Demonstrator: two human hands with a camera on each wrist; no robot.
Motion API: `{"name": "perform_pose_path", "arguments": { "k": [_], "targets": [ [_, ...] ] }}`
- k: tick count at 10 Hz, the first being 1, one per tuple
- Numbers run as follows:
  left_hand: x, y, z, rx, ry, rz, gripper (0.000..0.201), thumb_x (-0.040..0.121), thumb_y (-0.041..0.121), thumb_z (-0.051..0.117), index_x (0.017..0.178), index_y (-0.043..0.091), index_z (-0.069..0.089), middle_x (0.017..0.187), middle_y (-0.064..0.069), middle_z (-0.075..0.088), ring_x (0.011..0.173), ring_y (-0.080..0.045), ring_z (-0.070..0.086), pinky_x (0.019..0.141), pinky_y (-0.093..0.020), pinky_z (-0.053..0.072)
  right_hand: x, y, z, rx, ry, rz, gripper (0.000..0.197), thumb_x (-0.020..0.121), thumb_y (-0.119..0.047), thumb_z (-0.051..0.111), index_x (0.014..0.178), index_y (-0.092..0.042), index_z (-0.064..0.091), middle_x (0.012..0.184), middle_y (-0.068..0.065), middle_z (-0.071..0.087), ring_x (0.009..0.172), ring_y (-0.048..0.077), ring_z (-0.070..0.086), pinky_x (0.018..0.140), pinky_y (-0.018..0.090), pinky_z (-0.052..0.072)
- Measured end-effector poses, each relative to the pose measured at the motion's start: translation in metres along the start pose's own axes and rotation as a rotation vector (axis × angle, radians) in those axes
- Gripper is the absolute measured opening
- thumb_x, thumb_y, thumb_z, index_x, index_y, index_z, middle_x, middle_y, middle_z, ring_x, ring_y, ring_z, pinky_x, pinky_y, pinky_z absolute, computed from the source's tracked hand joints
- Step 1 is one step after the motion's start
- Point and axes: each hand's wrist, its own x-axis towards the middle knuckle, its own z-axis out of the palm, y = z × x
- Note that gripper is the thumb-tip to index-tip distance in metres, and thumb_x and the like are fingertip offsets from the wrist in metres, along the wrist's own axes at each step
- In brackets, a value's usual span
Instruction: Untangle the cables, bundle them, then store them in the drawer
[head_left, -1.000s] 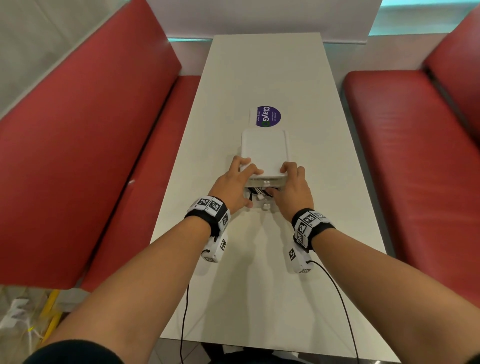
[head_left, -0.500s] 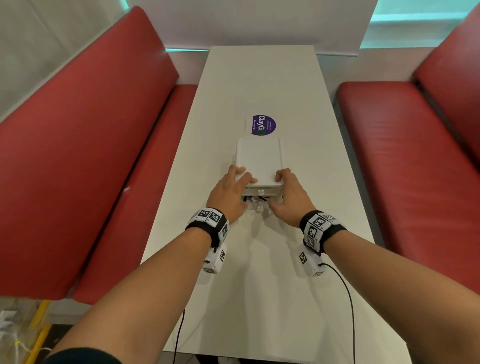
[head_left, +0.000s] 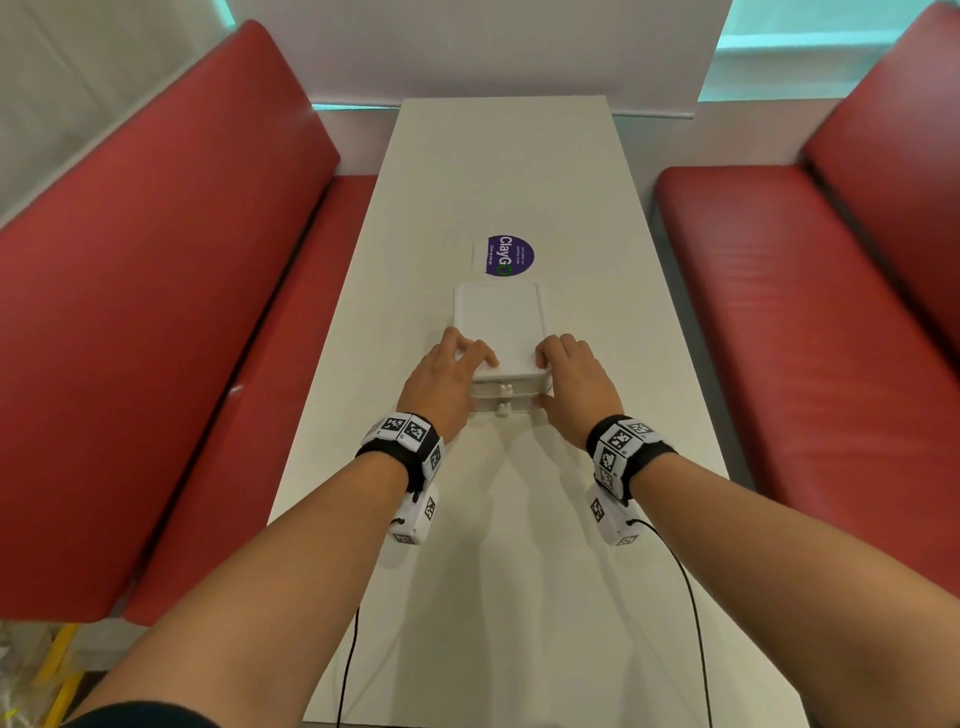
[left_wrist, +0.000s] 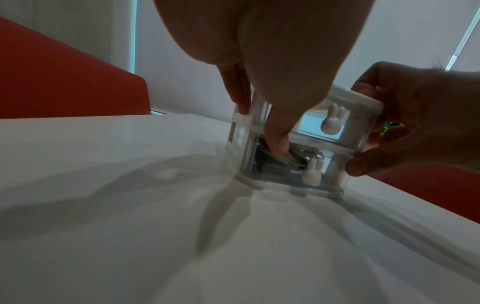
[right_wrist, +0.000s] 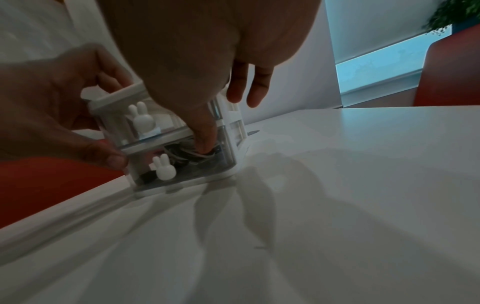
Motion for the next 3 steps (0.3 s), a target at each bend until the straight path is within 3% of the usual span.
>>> {"name": "perform_pose_path", "arguments": {
  "k": [1,2,3],
  "targets": [
    [-0.002,0.0,-0.01,0.003,-0.073,0.022,0.072,0.069,0.002,0.082,0.121,0.038,0.048,0.129,0.001,0.035,0.106,-0.025,0.058,0.075,-0.034,0.054,-0.001,-0.006,-0.008,0.018,-0.063,0.038,0.059,0.066,-0.004,0.081,0.104,-0.025,0.041,0.103,-0.003,0.045,0.088,0.022,0.044,0.07,0.041,0.049],
    [-0.017,-0.005,-0.021,-0.013,-0.083,0.052,0.08,0.07,0.01,0.083,0.132,0.042,0.042,0.147,0.003,0.024,0.125,-0.024,0.049,0.084,-0.032,0.054,-0.008,-0.013,-0.022,0.089,-0.132,0.067,0.062,0.073,-0.014,0.08,0.12,-0.025,0.04,0.111,0.002,0.046,0.098,0.026,0.049,0.077,0.044,0.052],
    [-0.049,-0.015,-0.03,-0.064,0.022,0.036,0.078,0.074,0.015,0.082,0.136,0.039,0.042,0.146,0.002,0.028,0.128,-0.021,0.045,0.093,-0.033,0.051,-0.039,-0.009,-0.043,0.105,-0.175,0.04,0.066,0.081,-0.023,0.077,0.132,-0.027,0.036,0.108,0.003,0.05,0.095,0.025,0.054,0.081,0.043,0.051]
  ]
}}
